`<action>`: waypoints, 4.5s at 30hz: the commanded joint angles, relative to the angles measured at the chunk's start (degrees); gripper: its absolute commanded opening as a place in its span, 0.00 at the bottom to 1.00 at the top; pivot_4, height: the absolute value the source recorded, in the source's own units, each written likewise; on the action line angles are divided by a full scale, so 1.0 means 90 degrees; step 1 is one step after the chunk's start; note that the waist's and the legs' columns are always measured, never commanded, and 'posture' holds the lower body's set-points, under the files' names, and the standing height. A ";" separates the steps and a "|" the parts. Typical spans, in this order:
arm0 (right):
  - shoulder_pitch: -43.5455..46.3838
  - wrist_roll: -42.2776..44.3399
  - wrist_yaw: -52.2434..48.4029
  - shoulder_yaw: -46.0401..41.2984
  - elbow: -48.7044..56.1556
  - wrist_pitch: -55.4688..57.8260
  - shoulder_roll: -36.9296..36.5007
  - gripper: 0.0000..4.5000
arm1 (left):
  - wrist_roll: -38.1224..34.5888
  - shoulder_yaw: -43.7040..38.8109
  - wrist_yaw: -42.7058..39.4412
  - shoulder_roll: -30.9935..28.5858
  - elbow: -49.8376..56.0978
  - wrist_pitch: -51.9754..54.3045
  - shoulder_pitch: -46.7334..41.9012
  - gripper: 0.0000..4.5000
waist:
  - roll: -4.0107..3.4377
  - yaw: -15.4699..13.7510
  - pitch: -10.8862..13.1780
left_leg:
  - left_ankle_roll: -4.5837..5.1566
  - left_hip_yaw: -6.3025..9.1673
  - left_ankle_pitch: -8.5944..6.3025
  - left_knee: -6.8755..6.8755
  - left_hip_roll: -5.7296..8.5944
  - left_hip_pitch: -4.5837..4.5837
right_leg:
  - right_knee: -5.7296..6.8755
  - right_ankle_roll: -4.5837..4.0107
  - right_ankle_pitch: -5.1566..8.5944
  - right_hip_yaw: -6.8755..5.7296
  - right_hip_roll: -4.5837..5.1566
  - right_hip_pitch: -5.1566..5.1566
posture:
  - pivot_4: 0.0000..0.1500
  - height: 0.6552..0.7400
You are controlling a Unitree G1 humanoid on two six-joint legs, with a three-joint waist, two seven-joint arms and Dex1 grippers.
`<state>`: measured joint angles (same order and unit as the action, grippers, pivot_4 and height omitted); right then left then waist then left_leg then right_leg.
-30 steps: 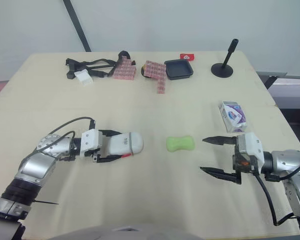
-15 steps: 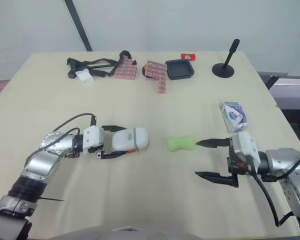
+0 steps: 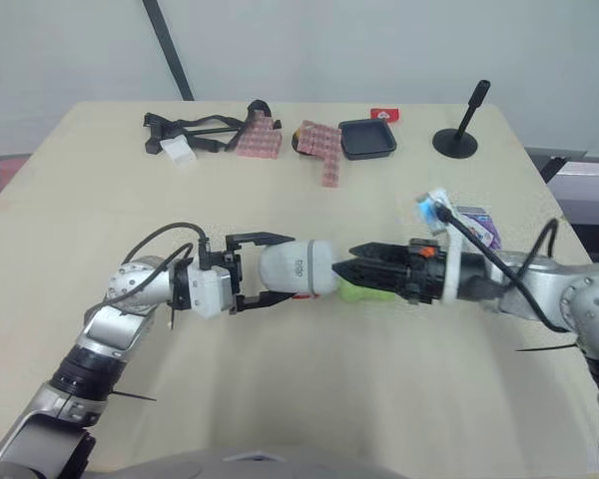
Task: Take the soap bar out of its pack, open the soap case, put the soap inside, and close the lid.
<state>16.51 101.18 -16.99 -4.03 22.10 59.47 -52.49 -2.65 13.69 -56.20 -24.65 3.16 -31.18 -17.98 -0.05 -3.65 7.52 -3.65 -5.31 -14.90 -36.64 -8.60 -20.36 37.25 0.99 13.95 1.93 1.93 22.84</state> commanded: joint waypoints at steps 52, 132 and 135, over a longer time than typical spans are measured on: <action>0.0211 0.1032 0.0818 0.0462 -0.0112 0.0170 0.0097 0.44 | 0.0012 0.0251 0.0529 -0.0057 0.0029 -0.0134 -0.0196 0.77 | 0.0000 -0.0118 0.0001 | -0.0048 0.0001 0.0003 0.0000 0.0001 -0.0035 | -0.0012 0.0047 -0.0023 -0.0038 -0.0006 -0.0007 | 1.00 0.97; -0.0460 -0.1402 0.2442 -0.1056 -0.1723 0.1141 -0.0584 0.44 | -0.0066 0.0370 0.0586 -0.0072 0.0076 0.0331 -0.0064 0.77 | -0.0001 -0.0161 0.0001 | -0.0058 0.0003 0.0011 -0.0003 -0.0026 -0.0055 | -0.0025 0.0046 -0.0022 -0.0062 -0.0014 -0.0010 | 1.00 0.97; -0.0192 -0.1885 0.2485 -0.0887 -0.1791 0.1228 -0.0369 0.44 | -0.0045 0.0362 0.0601 -0.0077 0.0102 0.0342 -0.0048 0.77 | -0.0002 -0.0140 0.0001 | -0.0062 0.0003 0.0013 -0.0003 -0.0024 -0.0053 | -0.0022 0.0046 -0.0022 -0.0062 -0.0016 -0.0010 | 1.00 0.97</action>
<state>13.52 86.15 4.93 -11.46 6.22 70.25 -55.76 -2.61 16.98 -51.35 -25.33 2.93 -27.91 -18.19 -0.07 -4.91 7.54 -4.21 -5.29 -14.78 -36.66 -8.82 -20.84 37.07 1.40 13.75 1.37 1.78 22.75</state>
